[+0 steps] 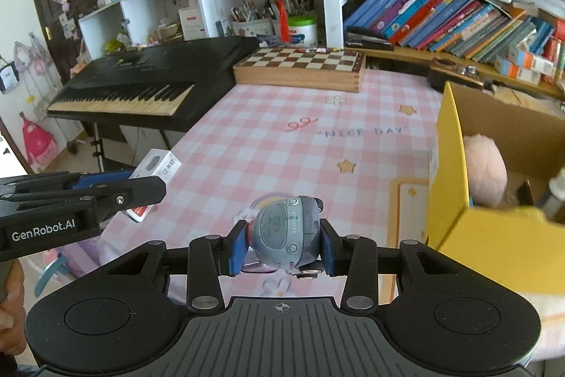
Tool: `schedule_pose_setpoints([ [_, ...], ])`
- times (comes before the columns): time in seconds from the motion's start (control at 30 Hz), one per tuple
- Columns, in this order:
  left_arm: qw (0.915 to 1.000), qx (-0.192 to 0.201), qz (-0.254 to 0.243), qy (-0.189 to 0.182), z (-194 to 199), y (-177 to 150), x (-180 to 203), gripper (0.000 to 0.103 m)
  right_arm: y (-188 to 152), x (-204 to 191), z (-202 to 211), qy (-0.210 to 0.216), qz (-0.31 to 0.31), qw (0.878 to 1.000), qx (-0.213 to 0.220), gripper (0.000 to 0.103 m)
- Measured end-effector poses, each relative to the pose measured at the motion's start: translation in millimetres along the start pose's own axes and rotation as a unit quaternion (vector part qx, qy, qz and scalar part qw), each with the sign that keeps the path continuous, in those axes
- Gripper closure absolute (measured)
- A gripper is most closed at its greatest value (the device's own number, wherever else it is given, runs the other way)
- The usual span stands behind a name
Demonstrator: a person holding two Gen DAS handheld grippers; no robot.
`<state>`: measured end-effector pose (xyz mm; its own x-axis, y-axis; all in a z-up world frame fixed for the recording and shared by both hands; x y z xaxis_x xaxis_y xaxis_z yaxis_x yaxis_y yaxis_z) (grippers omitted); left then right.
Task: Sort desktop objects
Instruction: 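Carry the medicine box with the left tool while the right tool carries the car to the box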
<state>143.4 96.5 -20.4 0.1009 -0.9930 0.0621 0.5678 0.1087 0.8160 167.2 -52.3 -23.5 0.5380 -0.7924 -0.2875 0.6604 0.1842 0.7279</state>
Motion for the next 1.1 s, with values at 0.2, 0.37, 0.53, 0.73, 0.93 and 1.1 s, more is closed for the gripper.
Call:
schedule_pose_setpoints([
  [0.2,0.9998,-0.001,-0.013,-0.011,23,-18,-1,0.076,-26,-17,22,-0.011,-0.014,1.0,0.009,0.063],
  [0.37,0.999,-0.004,-0.03,-0.033,38,-32,5,0.076,-47,-24,41,-0.027,-0.034,0.999,0.017,0.063],
  [0.53,0.9968,-0.005,-0.048,-0.063,48,-40,20,0.076,-63,-22,61,-0.056,-0.061,0.996,0.028,0.063],
  [0.73,0.9913,-0.007,-0.073,-0.109,55,-48,47,0.076,-79,-15,86,-0.097,-0.087,0.991,0.04,0.063],
  [0.93,0.9846,-0.009,-0.092,-0.149,57,-53,75,0.076,-95,-5,110,-0.133,-0.111,0.984,0.048,0.063],
  [1.1,0.9786,-0.013,-0.11,-0.173,58,-57,96,0.076,-105,3,125,-0.153,-0.129,0.978,0.054,0.063],
])
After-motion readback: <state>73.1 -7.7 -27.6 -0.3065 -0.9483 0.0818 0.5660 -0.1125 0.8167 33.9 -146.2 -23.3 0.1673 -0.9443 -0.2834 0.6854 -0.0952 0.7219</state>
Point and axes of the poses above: each gripper's, at about its wrist camera, not at the fingertips, and z roughly against the way its jaws point, x to its right, y to its top, the point moved 7 cm from there along -z, roughly the way its jaws point, and after that the axes turned 15 degrees about y, right-handed, at the moved point
